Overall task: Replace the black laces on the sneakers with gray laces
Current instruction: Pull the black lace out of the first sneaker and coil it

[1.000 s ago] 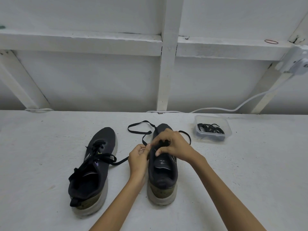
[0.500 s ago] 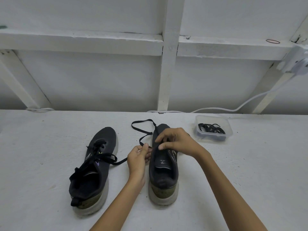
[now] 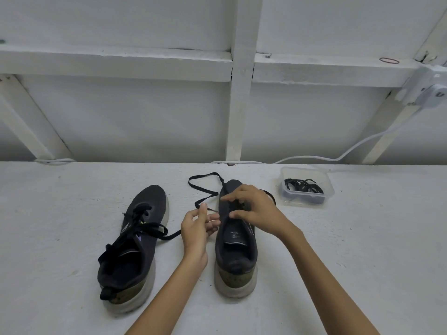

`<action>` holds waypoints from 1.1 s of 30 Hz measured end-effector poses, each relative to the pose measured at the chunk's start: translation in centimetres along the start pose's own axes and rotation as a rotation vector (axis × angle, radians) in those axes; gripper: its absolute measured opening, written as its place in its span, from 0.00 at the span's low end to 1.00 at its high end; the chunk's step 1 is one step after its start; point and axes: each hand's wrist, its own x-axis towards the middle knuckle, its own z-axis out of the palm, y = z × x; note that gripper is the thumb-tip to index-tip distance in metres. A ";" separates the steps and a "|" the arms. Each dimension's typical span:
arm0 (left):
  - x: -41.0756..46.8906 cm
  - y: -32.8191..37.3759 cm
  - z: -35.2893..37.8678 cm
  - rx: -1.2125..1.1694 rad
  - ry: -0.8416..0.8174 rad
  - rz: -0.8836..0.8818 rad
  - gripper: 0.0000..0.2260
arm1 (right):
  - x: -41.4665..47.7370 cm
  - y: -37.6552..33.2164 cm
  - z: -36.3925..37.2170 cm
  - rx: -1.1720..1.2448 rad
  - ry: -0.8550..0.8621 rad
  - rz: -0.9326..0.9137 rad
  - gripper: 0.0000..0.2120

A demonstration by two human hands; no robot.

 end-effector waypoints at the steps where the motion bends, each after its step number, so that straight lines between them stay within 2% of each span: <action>1: -0.2 0.1 -0.1 -0.012 0.003 -0.005 0.13 | -0.1 0.1 -0.2 0.060 0.034 0.020 0.15; 4: -1.2 0.3 -0.4 -0.010 -0.043 0.037 0.15 | -0.8 0.6 -0.8 0.190 0.163 0.094 0.12; 7: -2.5 0.2 -0.7 0.098 -0.181 0.176 0.15 | -1.7 1.4 -0.7 0.155 0.131 0.149 0.17; 9: -3.0 -0.3 -0.7 0.190 -0.308 0.209 0.20 | -2.4 2.2 -0.2 0.126 0.122 0.138 0.19; 11: -3.2 -1.2 -0.5 0.304 -0.393 0.217 0.27 | -3.0 2.9 0.4 0.099 0.139 0.127 0.17; 14: -3.3 -2.0 0.1 0.415 -0.390 0.250 0.23 | -3.6 3.2 1.1 0.134 0.210 0.166 0.09; 16: -3.4 -2.1 0.3 0.441 -0.361 0.260 0.19 | -3.7 3.0 1.1 0.242 0.213 0.220 0.04; 19: -3.7 -2.0 0.3 0.461 -0.353 0.272 0.19 | -3.6 2.4 0.7 0.368 0.173 0.275 0.05; 26: -3.2 -2.2 0.3 0.485 -0.365 0.283 0.21 | -2.2 1.5 1.3 0.199 0.157 0.353 0.03; 30: -3.2 -2.1 0.2 0.516 -0.382 0.277 0.25 | -1.5 0.9 1.3 -0.036 0.163 0.286 0.04; 33: -3.0 -2.2 0.0 0.522 -0.391 0.272 0.25 | -1.2 0.9 2.2 -0.087 0.244 0.247 0.04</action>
